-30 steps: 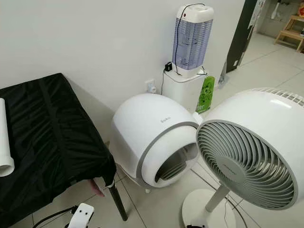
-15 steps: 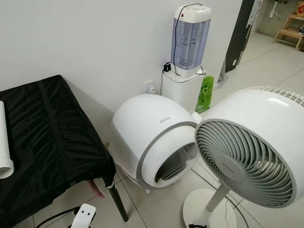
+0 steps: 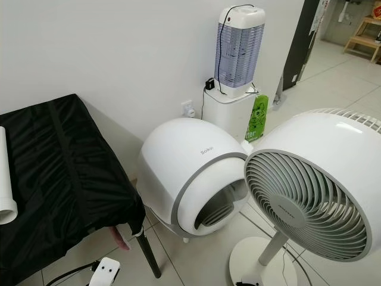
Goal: Building children table
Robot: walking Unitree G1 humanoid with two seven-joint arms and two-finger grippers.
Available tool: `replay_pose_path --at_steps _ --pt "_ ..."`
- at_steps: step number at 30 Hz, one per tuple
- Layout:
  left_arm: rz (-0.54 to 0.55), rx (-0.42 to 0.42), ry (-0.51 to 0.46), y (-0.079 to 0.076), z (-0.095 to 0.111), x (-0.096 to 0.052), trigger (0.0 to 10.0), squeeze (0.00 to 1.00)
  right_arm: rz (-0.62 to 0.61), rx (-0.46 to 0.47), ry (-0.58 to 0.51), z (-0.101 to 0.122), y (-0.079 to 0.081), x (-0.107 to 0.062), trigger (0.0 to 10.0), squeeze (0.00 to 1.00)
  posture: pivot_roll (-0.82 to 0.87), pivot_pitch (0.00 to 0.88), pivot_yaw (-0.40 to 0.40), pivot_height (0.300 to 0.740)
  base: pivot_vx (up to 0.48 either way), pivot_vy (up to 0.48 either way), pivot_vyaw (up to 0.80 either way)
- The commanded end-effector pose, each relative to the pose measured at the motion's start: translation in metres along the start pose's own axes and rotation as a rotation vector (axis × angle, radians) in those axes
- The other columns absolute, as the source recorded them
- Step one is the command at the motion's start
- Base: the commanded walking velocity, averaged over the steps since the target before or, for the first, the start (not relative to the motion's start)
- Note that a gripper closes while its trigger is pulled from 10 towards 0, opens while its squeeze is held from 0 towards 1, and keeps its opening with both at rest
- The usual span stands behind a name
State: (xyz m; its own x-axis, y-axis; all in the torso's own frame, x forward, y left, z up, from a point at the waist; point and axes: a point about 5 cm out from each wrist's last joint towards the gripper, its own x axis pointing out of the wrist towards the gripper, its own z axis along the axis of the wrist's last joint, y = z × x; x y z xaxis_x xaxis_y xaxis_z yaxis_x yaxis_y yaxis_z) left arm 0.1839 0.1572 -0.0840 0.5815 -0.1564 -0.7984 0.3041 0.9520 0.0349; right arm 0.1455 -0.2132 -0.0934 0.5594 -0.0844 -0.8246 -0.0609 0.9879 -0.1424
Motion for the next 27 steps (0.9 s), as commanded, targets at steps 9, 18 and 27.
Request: replay_pose_path --at_steps 9,18,27 --pt "0.004 0.019 0.032 0.0016 -0.0032 -0.0003 10.0 0.0 0.032 -0.012 0.059 -0.0166 0.01 -0.0034 10.0 0.0 -0.14 0.0 0.1 0.74 0.0 0.0 0.27" --pt "0.002 0.022 0.045 0.0027 -0.0035 -0.0003 10.0 0.0 0.029 -0.027 0.064 -0.017 0.01 -0.0034 10.0 0.0 -0.14 0.0 0.101 0.74 0.0 0.0 0.8" --pt "0.006 0.006 0.037 0.003 -0.0027 -0.0002 10.0 0.0 0.028 -0.036 0.062 -0.0148 0.0101 -0.0027 10.0 0.0 -0.13 0.0 0.089 0.74 0.0 0.0 0.8"
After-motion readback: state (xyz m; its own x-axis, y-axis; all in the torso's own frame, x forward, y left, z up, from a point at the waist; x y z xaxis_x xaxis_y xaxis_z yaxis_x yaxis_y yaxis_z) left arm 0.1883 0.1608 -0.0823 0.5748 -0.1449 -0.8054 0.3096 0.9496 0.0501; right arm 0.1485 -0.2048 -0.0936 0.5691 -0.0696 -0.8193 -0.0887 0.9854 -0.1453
